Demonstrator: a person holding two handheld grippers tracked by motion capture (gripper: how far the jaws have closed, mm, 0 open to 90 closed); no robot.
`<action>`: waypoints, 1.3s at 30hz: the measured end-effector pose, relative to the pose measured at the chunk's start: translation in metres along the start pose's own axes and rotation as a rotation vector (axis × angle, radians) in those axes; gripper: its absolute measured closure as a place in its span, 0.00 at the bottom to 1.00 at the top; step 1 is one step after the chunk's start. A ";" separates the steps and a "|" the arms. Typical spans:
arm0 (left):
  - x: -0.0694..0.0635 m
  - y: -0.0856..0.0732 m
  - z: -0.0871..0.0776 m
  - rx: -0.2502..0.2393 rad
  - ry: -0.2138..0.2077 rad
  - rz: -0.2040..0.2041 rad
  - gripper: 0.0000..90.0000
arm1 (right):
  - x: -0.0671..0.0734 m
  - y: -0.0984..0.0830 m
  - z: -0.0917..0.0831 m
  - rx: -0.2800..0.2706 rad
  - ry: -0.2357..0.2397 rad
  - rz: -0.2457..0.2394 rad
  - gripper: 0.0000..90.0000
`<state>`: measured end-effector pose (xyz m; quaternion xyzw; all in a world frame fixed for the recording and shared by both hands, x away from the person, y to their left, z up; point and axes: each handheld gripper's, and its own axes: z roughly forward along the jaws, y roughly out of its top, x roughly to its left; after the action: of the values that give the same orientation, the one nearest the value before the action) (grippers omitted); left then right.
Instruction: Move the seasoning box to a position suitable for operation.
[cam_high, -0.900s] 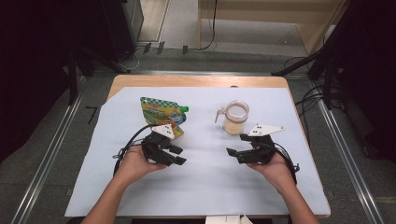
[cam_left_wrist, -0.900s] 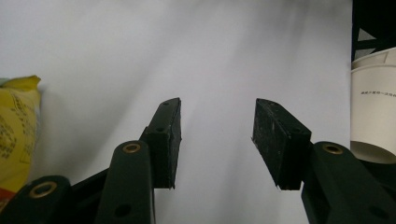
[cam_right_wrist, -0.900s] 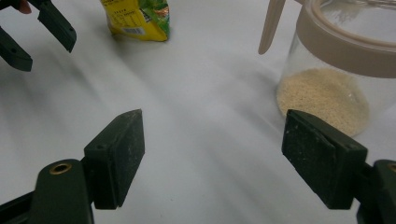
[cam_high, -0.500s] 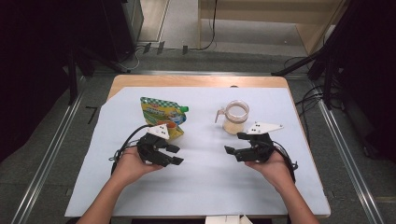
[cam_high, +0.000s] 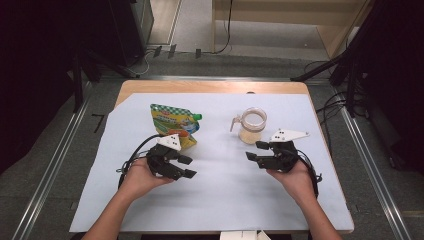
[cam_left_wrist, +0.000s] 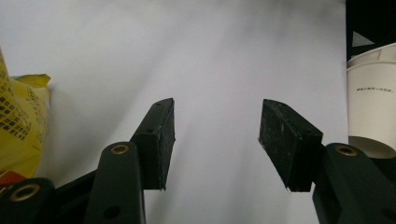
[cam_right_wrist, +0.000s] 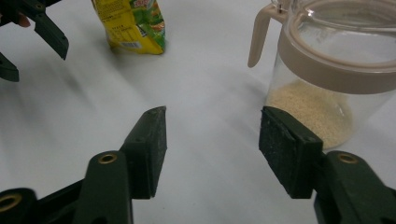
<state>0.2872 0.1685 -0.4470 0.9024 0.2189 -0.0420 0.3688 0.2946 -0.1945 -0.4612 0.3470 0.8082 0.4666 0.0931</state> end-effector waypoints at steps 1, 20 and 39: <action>0.000 0.000 -0.001 0.002 0.002 0.006 0.50 | -0.002 -0.001 -0.001 -0.013 0.003 -0.004 0.54; 0.002 -0.003 -0.002 -0.020 0.008 -0.012 0.50 | -0.010 -0.004 -0.002 -0.012 -0.041 0.026 0.60; -0.005 -0.001 -0.003 -0.040 -0.021 -0.022 0.49 | -0.042 0.006 0.013 -0.054 -0.176 0.098 0.21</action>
<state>0.2822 0.1693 -0.4438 0.8919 0.2258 -0.0512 0.3886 0.3345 -0.2107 -0.4708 0.4231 0.7662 0.4598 0.1501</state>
